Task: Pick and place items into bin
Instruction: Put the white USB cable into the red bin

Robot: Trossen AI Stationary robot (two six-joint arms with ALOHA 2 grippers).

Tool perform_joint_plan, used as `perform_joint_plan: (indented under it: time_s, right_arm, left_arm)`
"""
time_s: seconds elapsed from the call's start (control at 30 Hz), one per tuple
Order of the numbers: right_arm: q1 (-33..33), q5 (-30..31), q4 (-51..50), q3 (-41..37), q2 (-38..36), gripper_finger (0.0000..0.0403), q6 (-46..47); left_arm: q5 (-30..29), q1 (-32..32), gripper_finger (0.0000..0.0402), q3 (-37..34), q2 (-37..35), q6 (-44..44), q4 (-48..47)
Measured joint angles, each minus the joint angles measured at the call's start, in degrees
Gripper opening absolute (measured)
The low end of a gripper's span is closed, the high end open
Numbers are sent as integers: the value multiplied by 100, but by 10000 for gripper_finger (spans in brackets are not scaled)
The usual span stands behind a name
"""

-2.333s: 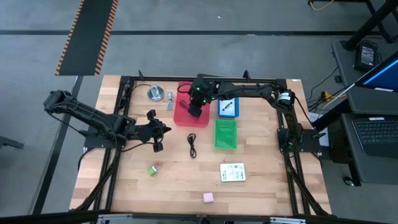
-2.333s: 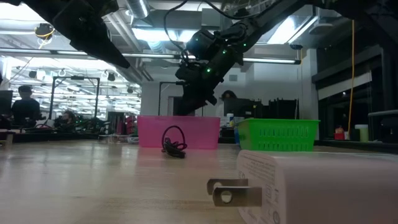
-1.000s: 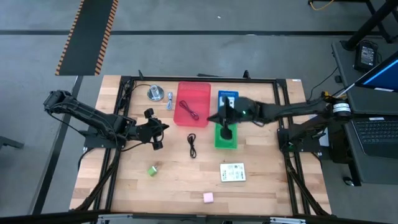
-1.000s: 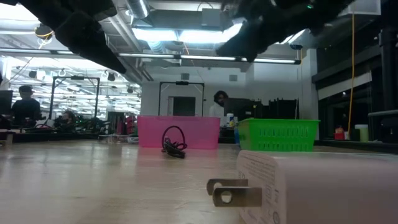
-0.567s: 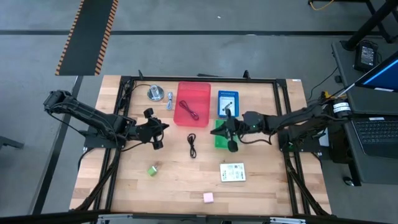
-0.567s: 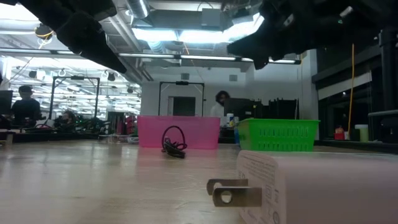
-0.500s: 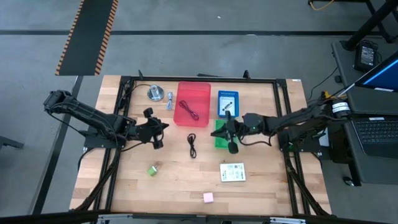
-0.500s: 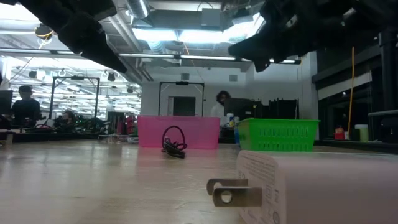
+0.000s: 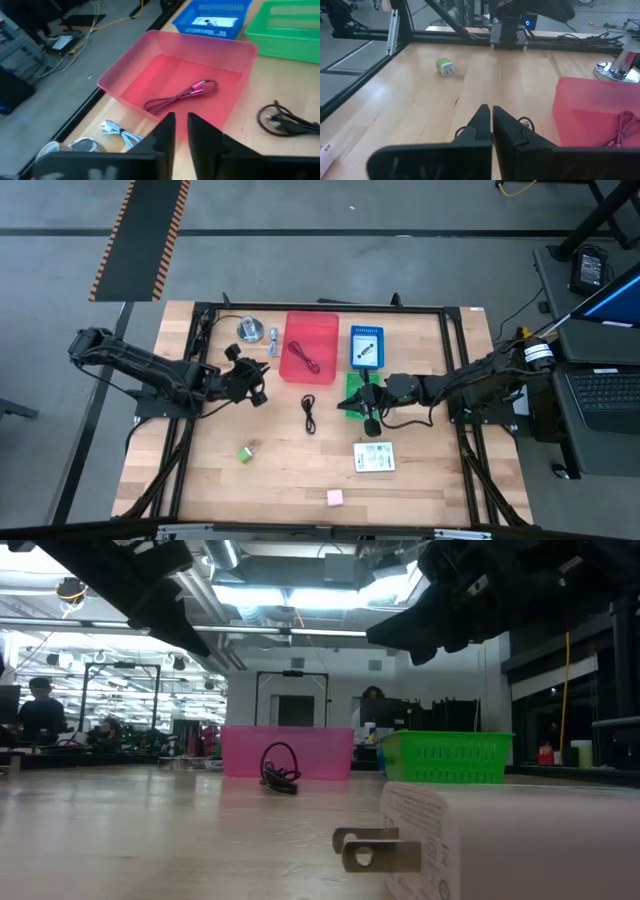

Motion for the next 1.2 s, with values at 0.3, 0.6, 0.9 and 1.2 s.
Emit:
perform_joint_plan:
  time_s: [0.3, 0.6, 0.9, 1.2]
  right_arm:
    - [-1, 0, -65, 0, 1, 0, -10]
    - [-2, 2, -102, 0, 1, 0, -12]
    - [-2, 15, -97, 0, 1, 0, -14]
    - [-2, 13, -93, 0, 1, 0, -14]
  left_arm:
    - [28, 349, 164, 0, 0, 14, -17]
    - [181, 515, 209, 0, 0, -485, 79]
    - [799, 1547, 210, 2, 41, -592, 181]
    - [2009, 2895, 210, 2, 401, -826, 182]
